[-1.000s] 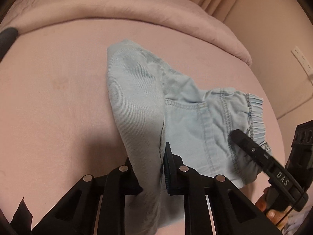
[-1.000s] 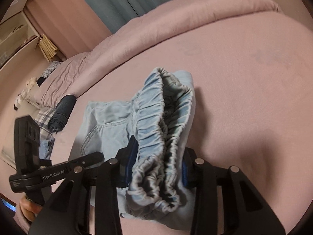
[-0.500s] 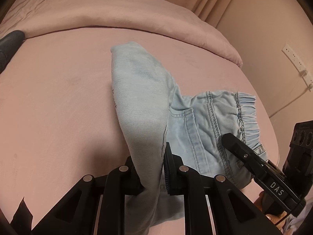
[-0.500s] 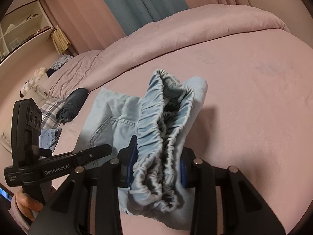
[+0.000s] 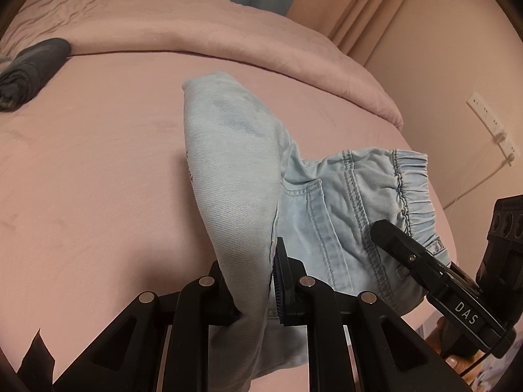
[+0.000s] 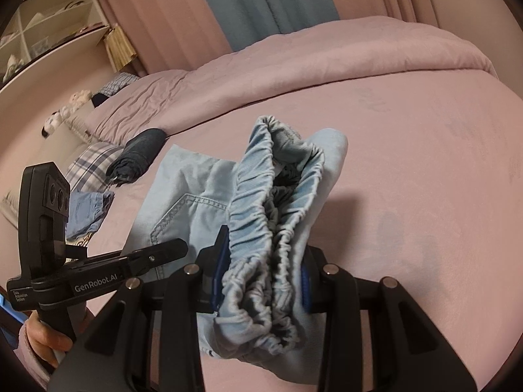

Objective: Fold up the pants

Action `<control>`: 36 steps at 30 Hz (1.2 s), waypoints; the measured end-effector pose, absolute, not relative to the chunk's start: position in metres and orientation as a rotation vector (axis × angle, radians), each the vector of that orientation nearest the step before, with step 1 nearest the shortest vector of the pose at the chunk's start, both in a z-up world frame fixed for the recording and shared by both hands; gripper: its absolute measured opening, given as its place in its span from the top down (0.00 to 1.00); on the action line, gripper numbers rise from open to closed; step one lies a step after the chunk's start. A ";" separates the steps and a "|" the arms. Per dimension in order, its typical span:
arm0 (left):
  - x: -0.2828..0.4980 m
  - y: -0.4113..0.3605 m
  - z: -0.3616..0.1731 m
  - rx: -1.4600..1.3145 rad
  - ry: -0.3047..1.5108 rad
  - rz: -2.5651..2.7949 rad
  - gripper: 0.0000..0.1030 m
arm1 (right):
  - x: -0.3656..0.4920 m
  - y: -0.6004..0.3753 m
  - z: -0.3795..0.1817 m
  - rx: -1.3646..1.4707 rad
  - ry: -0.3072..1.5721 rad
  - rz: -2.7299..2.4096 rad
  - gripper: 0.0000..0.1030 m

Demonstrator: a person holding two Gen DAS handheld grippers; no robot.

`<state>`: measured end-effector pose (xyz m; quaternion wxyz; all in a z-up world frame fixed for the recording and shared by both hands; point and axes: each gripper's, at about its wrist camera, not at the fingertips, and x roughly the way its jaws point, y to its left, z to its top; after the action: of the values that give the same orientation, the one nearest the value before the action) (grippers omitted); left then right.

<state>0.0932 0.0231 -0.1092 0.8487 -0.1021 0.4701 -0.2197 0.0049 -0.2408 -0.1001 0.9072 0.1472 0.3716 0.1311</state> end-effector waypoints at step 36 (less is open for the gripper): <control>0.114 0.071 -0.114 -0.349 0.921 -0.358 0.86 | 0.033 -0.129 -0.078 0.029 0.765 0.403 0.65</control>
<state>0.1142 0.0706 -0.1143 0.8657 -0.1665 0.4399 -0.1711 0.0329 -0.1287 -0.0779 0.9079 0.0139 0.3707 0.1954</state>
